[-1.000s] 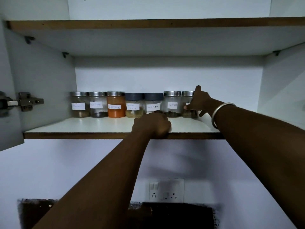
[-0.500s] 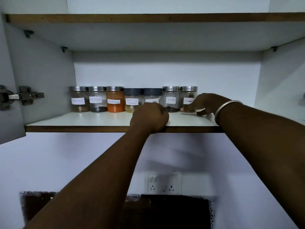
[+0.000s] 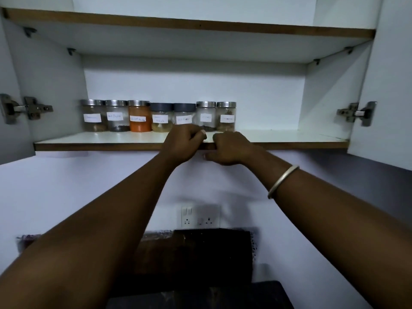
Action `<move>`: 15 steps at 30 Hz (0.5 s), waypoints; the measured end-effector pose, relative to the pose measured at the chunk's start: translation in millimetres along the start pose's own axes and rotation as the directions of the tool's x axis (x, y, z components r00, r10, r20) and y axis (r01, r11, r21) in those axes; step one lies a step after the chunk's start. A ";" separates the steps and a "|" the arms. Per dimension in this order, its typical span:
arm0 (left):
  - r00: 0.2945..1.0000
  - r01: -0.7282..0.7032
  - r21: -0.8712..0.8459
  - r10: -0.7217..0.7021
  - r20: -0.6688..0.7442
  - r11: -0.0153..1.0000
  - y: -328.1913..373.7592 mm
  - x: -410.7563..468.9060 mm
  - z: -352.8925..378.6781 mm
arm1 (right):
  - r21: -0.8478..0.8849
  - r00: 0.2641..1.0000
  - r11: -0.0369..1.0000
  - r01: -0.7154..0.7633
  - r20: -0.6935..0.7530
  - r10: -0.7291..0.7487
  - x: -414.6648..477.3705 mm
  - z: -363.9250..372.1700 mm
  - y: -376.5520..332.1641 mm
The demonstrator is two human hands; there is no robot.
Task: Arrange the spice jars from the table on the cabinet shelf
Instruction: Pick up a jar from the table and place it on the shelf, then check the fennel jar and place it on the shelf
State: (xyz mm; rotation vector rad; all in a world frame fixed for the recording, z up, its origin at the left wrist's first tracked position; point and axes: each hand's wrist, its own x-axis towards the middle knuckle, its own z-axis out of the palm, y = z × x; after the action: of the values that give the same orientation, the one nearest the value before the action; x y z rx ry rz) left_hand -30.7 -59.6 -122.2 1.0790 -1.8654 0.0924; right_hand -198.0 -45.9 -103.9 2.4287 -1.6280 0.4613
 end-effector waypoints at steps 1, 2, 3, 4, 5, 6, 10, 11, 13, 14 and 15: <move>0.999 -0.037 -0.027 0.037 0.006 0.999 2.4 -12.1 1.1 | -0.015 0.998 1.000 0.028 -0.053 -0.029 -13.7 4.6 -4.7; 0.998 -0.061 -0.047 0.062 0.020 0.997 4.4 -31.0 2.7 | 0.021 0.992 0.998 0.065 -0.110 -0.062 -29.5 12.9 -10.7; 0.996 -0.087 -0.075 0.089 0.019 0.993 7.2 -50.7 3.6 | 0.106 0.980 0.989 0.106 -0.177 -0.087 -44.2 19.4 -17.3; 0.994 -0.108 -0.099 0.109 0.004 0.989 11.1 -70.2 3.9 | 0.225 0.966 0.962 0.155 -0.240 -0.100 -58.4 26.5 -24.1; 0.993 -0.114 -0.125 0.113 -0.018 0.986 12.3 -95.3 4.4 | 0.351 0.959 0.918 0.186 -0.270 -0.090 -74.6 39.3 -33.8; 0.993 -0.110 -0.141 0.104 -0.046 0.984 14.4 -116.3 5.0 | 0.436 0.957 0.880 0.190 -0.281 -0.067 -88.3 51.7 -41.9; 0.999 0.016 -0.204 -0.025 -0.044 0.979 10.0 -221.3 9.5 | 0.575 0.982 0.807 0.131 -0.186 -0.027 -153.2 130.9 -80.1; 0.998 0.059 -0.218 -0.065 -0.022 0.974 4.2 -245.1 11.2 | 0.600 0.987 0.790 0.125 -0.153 -0.040 -167.5 151.0 -90.2; 0.989 0.147 -0.242 -0.143 0.032 0.959 -11.5 -301.0 14.0 | 0.660 0.995 0.745 0.099 -0.063 -0.077 -198.8 194.9 -110.9; 0.978 0.207 -0.247 -0.195 0.074 0.947 -20.1 -329.0 16.3 | 0.682 0.995 0.727 0.080 -0.007 -0.103 -213.4 218.5 -119.4; 0.956 0.289 -0.239 -0.269 0.116 0.927 -30.8 -361.6 16.5 | 0.703 0.988 0.709 0.053 0.065 -0.139 -228.7 245.4 -131.4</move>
State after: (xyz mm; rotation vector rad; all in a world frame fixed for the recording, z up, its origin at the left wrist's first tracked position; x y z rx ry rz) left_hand 39.3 143.9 -414.9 1.1686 -1.7183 -0.3521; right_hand -119.2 124.7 -411.2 3.1050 -1.5391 1.1249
